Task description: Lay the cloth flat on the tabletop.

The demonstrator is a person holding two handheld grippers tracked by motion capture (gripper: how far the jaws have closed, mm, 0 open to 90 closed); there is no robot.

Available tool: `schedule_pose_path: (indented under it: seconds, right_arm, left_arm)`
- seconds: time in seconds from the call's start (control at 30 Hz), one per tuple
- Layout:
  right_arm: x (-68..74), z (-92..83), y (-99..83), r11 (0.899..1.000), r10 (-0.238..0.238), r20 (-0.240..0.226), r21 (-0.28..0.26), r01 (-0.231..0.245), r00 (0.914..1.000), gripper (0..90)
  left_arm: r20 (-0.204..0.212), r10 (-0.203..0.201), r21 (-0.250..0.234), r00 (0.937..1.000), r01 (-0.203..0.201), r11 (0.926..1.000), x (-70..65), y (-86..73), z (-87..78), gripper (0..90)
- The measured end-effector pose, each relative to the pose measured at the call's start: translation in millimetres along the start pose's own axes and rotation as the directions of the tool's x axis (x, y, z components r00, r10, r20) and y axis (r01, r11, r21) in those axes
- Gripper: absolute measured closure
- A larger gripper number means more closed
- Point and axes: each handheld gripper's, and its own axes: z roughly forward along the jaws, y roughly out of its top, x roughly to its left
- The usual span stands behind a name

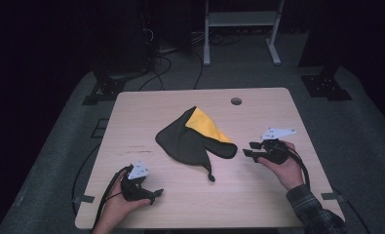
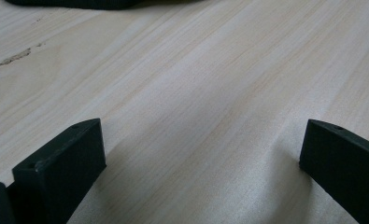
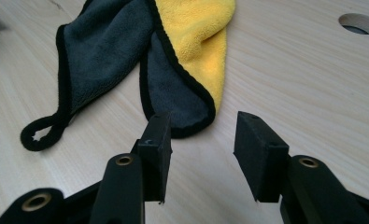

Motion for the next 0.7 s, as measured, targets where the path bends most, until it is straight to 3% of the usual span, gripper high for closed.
schedule_pose_path:
  seconds: [0.13,0.47,0.7]
  right_arm:
    - [0.8,10.8,9.4,1.0,-0.025,-0.013,-0.008,0.025,0.9996,57.7]
    - [6.6,53.2,22.1,0.997,-0.062,-0.053,0.038,0.065,0.9966,55.3]
    - [8.3,79.2,34.0,0.992,-0.101,-0.056,0.068,0.104,0.9933,53.6]
  left_arm:
    - [0.0,0.0,0.0,1.0,0.0,1.0,-0.5,-0.3,-0.3,0.0]
    - [0.003,0.004,-0.001,1.0,-0.004,1.0,-0.8,-0.4,-0.4,0.0]
    - [0.006,0.006,0.001,1.0,-0.006,1.0,-0.2,0.2,0.0,0.0]
